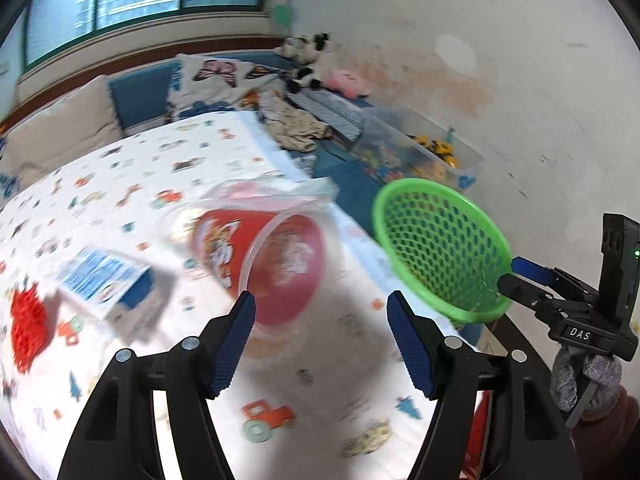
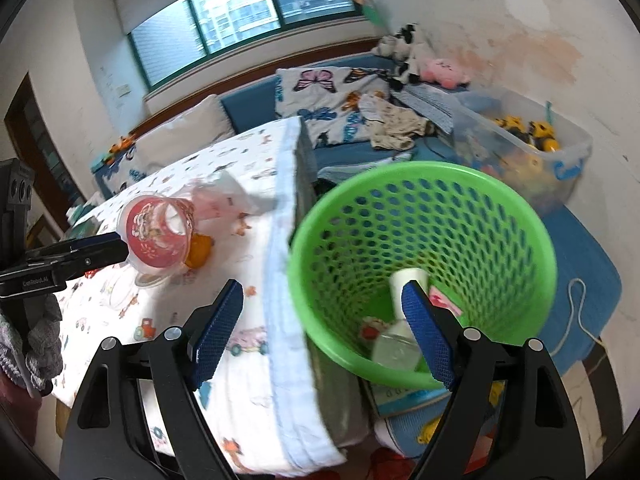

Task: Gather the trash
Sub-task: 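Bring both grippers back over the bed toward the red cup, then grasp the red cartoon plastic cup by its rim with the left gripper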

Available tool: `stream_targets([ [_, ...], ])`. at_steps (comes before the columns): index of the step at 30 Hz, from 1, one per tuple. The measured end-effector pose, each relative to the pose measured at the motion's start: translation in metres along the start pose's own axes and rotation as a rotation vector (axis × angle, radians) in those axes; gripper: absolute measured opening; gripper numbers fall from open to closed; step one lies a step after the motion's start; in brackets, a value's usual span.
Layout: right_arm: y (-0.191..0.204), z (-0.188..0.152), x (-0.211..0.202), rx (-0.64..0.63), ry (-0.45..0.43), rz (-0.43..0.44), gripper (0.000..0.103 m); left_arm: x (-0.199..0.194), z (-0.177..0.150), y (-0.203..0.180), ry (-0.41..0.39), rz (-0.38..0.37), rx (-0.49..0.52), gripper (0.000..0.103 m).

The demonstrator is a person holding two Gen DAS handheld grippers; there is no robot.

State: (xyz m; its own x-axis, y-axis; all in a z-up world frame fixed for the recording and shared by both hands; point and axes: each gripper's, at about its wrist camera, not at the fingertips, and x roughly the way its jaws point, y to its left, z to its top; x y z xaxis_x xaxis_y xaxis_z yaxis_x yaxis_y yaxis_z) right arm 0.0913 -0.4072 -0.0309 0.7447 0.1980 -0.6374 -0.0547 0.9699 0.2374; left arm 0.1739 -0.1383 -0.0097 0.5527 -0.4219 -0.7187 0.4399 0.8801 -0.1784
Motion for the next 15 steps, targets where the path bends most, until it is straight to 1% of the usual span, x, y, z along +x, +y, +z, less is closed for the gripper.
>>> stream_targets([
  [4, 0.013, 0.006, 0.008, -0.016, 0.001, 0.023, 0.081, -0.001, -0.003, 0.011, -0.003, 0.0, -0.04, 0.066],
  [7, 0.018, 0.009, 0.008, -0.028, 0.0, 0.032, 0.081, 0.001, -0.004, 0.011, -0.004, -0.005, -0.049, 0.066],
  [9, 0.02, 0.01, 0.008, -0.036, 0.0, 0.031, 0.081, 0.0, -0.004, 0.009, -0.003, -0.024, -0.05, 0.066],
  [12, 0.017, 0.009, 0.009, -0.03, 0.001, 0.028, 0.082, -0.005, -0.007, 0.007, -0.025, -0.012, -0.038, 0.066],
  [15, 0.014, 0.008, 0.01, -0.018, 0.001, 0.027, 0.082, -0.014, -0.01, 0.007, -0.054, -0.015, -0.045, 0.066],
])
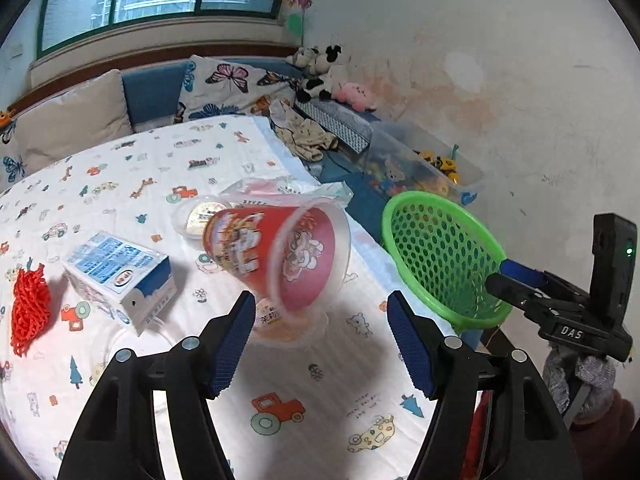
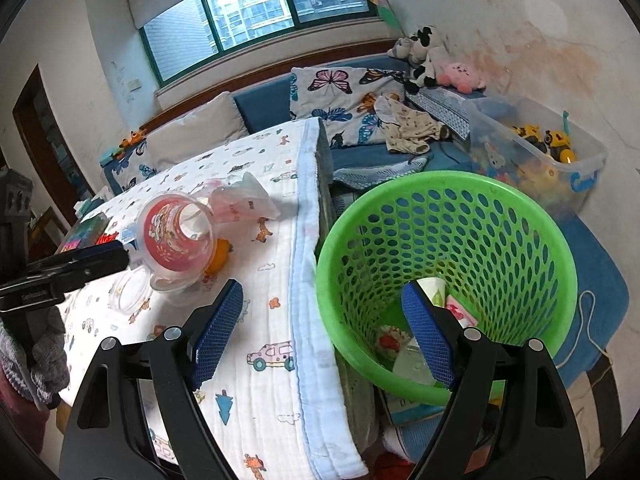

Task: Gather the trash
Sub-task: 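Grasp the red cartoon plastic cup by its rim with the left gripper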

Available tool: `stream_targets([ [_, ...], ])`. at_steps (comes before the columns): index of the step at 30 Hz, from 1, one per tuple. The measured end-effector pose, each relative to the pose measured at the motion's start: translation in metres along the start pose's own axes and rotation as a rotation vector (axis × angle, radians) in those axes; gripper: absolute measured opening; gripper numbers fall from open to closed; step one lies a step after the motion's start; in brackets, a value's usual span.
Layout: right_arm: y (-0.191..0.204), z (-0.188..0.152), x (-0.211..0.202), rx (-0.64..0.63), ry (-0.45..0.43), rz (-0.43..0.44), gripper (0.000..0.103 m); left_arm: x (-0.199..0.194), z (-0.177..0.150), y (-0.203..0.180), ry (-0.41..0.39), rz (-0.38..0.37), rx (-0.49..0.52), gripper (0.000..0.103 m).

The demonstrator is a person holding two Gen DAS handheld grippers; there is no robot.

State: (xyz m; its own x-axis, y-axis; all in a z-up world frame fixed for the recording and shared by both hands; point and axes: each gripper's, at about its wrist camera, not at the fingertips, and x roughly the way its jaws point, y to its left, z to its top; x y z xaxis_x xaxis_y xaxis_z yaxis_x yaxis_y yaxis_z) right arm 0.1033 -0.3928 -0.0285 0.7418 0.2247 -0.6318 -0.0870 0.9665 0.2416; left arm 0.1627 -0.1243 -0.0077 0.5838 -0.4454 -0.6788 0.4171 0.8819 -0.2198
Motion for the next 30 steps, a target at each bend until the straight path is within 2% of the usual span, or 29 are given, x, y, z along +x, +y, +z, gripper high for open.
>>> stream_targets([
  [2, -0.002, -0.001, 0.0, 0.005, 0.001, 0.003, 0.082, -0.007, 0.001, 0.001, -0.034, 0.011, -0.008, 0.066],
  [5, -0.002, -0.003, 0.001, 0.007, 0.005, 0.006, 0.082, -0.006, 0.004, 0.003, -0.057, 0.072, -0.009, 0.066],
  [9, 0.0, -0.005, 0.002, 0.005, 0.008, 0.013, 0.082, 0.01, 0.012, 0.006, -0.045, 0.134, -0.028, 0.065],
  [15, 0.004, -0.006, 0.005, -0.008, 0.023, 0.02, 0.082, 0.038, 0.02, 0.011, -0.009, 0.198, -0.042, 0.054],
  [17, 0.005, -0.006, 0.008, -0.011, 0.027, 0.021, 0.082, 0.045, 0.022, 0.015, 0.006, 0.207, -0.053, 0.048],
  [20, 0.008, -0.003, 0.013, -0.017, 0.032, 0.028, 0.082, 0.052, 0.023, 0.022, 0.029, 0.209, -0.081, 0.034],
  [21, 0.009, -0.002, 0.014, -0.021, 0.033, 0.029, 0.082, 0.053, 0.023, 0.024, 0.03, 0.205, -0.087, 0.025],
  [27, 0.019, 0.006, 0.026, -0.055, 0.045, 0.048, 0.082, 0.039, 0.022, 0.038, 0.005, 0.196, -0.123, 0.008],
  [30, 0.025, 0.012, 0.034, -0.071, 0.049, 0.068, 0.082, 0.029, 0.021, 0.045, -0.01, 0.187, -0.138, 0.005],
])
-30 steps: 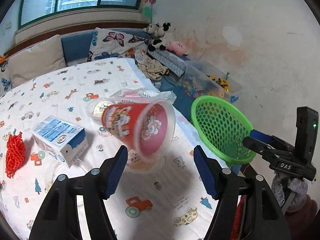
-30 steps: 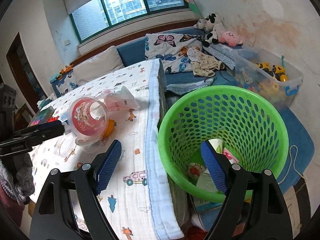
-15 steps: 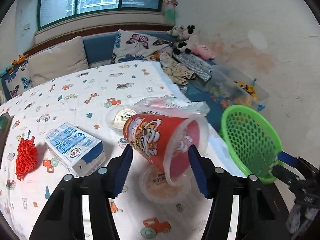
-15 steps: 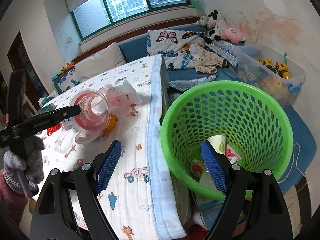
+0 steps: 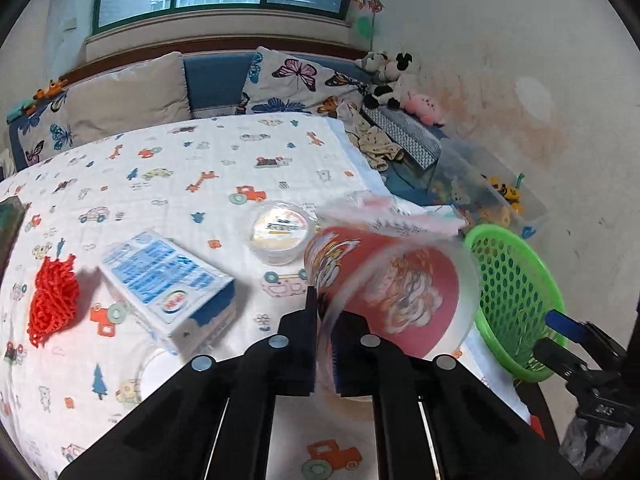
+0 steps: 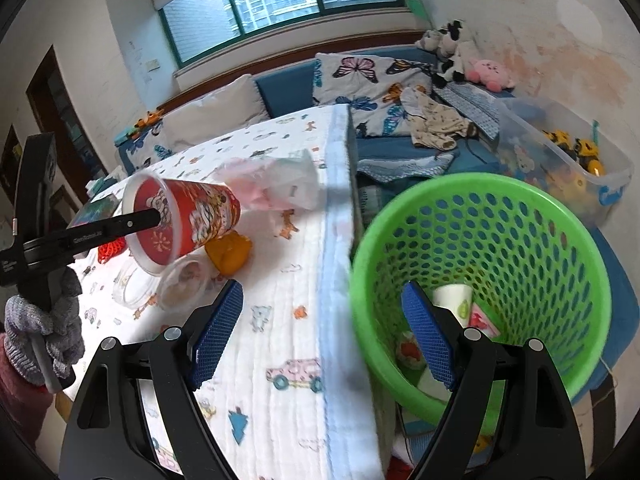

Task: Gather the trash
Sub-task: 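Grasp the red cartoon plastic cup by its rim with the left gripper, then grasp the clear snack bag with the right gripper while the left holds the red cup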

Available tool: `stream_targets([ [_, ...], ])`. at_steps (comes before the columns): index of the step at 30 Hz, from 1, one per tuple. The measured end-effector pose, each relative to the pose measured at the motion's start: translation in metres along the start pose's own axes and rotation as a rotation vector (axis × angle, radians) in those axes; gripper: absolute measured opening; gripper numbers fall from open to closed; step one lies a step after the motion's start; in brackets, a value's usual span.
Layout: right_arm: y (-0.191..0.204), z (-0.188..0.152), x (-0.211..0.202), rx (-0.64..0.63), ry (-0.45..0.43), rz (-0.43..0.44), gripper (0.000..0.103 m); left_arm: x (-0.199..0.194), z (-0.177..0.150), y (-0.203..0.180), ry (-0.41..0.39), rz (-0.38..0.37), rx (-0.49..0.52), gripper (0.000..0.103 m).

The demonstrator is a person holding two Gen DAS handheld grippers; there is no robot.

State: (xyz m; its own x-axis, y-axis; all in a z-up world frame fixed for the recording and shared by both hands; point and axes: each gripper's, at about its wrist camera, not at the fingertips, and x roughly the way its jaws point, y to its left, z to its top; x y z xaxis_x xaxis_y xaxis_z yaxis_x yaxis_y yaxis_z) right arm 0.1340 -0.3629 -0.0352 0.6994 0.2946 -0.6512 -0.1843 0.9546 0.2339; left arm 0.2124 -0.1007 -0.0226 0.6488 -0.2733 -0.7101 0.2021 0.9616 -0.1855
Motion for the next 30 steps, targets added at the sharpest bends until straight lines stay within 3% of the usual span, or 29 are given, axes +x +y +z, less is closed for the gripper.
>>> stream_targets([
  [12, 0.027, 0.03, 0.043, -0.064, 0.027, 0.088, 0.082, -0.045, 0.004, 0.032, -0.055, -0.042, -0.063, 0.005],
  [19, 0.046, 0.054, 0.075, -0.091, 0.06, 0.155, 0.082, -0.071, 0.005, 0.053, -0.104, -0.028, -0.092, 0.005],
  [30, 0.054, 0.078, 0.154, -0.085, 0.15, 0.146, 0.088, -0.078, 0.004, 0.075, -0.116, -0.011, -0.117, 0.005],
])
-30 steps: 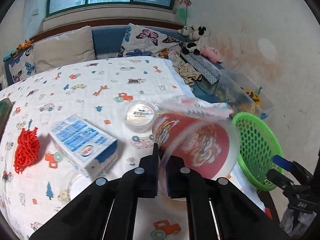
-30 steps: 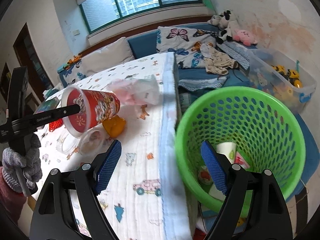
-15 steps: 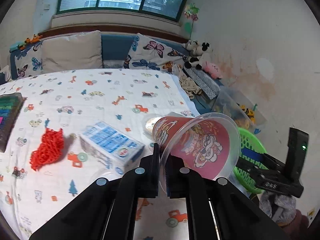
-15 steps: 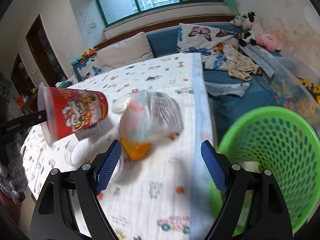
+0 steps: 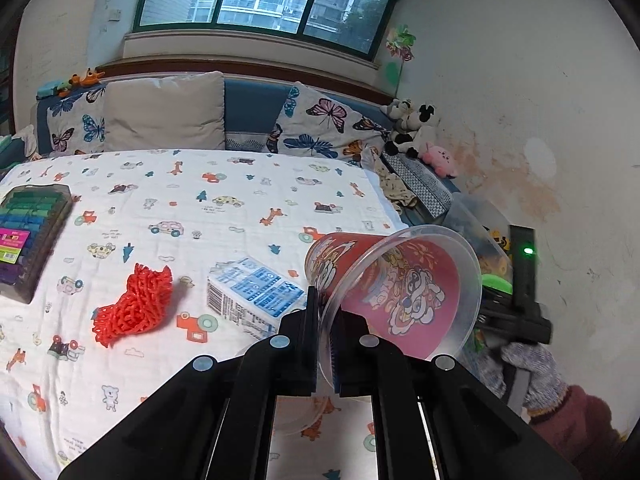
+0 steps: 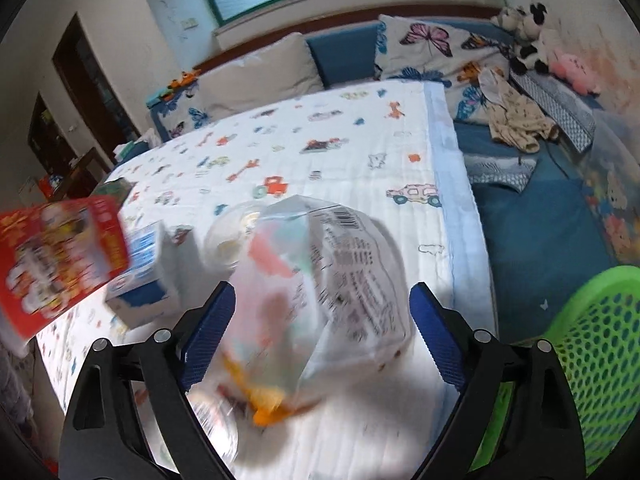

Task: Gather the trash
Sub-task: 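Grasp the clear snack bag with the right gripper while the left holds the red cup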

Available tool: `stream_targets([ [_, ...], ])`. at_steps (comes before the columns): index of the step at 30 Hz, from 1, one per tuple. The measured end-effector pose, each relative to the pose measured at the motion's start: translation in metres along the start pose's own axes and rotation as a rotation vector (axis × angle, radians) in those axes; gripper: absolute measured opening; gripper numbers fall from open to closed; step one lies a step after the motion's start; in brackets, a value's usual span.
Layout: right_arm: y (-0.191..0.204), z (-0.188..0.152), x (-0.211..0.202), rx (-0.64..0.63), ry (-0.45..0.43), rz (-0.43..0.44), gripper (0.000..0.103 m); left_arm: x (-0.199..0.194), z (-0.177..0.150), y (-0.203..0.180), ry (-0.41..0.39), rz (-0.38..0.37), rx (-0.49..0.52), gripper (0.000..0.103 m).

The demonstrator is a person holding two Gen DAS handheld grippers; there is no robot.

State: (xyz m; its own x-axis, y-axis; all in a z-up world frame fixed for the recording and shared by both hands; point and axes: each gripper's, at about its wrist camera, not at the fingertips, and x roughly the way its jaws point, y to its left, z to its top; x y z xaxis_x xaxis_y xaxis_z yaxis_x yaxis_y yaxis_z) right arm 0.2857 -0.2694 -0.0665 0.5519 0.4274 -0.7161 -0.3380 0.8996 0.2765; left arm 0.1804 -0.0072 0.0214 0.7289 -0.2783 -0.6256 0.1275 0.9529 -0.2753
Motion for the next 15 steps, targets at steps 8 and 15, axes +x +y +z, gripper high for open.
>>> stream_targets([
  [8, -0.01, -0.002, 0.029, 0.047, 0.049, 0.0, 0.076, 0.008, -0.001, 0.007, 0.014, 0.007, -0.002, 0.005],
  [15, -0.012, -0.007, 0.014, 0.064, 0.015, 0.008, 0.058, 0.013, -0.003, 0.003, 0.018, -0.004, -0.001, 0.005],
])
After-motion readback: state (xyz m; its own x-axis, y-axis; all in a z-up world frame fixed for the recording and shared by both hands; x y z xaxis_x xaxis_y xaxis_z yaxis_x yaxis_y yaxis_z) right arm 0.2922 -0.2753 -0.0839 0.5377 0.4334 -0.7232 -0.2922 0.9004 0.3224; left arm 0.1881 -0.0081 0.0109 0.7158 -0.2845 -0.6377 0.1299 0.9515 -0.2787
